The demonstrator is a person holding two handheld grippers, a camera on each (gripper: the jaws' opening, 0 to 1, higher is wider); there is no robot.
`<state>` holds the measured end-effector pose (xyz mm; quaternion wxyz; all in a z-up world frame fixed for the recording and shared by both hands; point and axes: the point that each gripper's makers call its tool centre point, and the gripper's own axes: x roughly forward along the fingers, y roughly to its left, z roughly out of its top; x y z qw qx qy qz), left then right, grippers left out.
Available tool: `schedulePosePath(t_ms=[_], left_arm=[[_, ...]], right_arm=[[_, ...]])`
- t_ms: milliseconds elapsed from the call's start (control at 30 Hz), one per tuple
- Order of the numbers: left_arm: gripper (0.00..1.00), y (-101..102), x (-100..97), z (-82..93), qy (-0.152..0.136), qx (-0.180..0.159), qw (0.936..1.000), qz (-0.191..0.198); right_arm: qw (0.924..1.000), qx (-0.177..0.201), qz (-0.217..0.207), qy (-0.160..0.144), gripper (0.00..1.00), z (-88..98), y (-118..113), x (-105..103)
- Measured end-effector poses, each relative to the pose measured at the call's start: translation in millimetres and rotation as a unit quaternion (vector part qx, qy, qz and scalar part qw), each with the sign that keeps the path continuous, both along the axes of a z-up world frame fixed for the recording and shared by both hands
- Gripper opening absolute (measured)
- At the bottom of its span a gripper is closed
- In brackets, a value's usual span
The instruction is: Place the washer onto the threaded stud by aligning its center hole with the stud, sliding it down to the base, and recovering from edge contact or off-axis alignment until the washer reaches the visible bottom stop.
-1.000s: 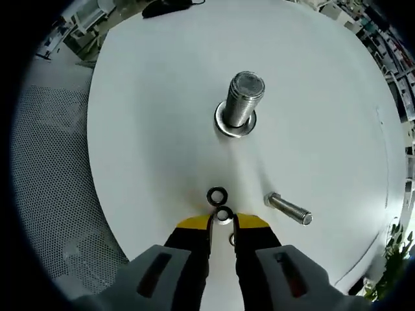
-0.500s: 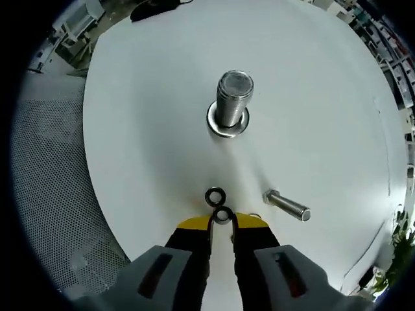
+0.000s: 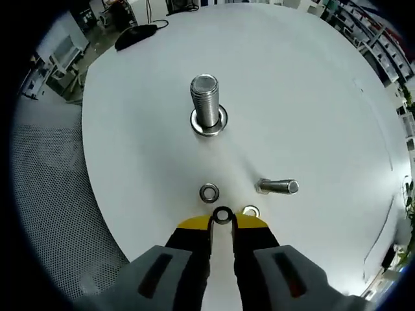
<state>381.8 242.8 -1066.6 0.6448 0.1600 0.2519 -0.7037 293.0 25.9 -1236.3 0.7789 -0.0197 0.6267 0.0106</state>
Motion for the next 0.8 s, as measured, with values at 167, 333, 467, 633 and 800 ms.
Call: schedulePosePath(t_ms=[167, 333, 467, 633, 800], left_arm=[[0.39, 0, -0.8, 0.2, -0.001, 0.0, 1.0, -0.002], [0.39, 0, -0.3, 0.6, -0.001, -0.002, 1.0, -0.001], [0.39, 0, -0.1, 1.7, 0.0, -0.004, 1.0, 0.0], [0.39, 0, -1.5, 1.7, 0.001, -0.004, 1.0, -0.002], [0.39, 0, -1.3, 3.0, 0.0, -0.005, 1.0, -0.001]], right_arm=[[0.9998, -0.004, -0.007, -0.018, 0.14, 21.6, -5, 4], [0.9995, -0.009, -0.015, -0.027, 0.14, 33.8, -16, 6], [0.9992, -0.014, -0.013, -0.035, 0.14, 46.5, -22, 14], [0.9987, -0.021, -0.011, -0.045, 0.14, 54.5, -27, 18], [0.9987, -0.024, 0.01, -0.045, 0.14, 51.2, -34, 22]])
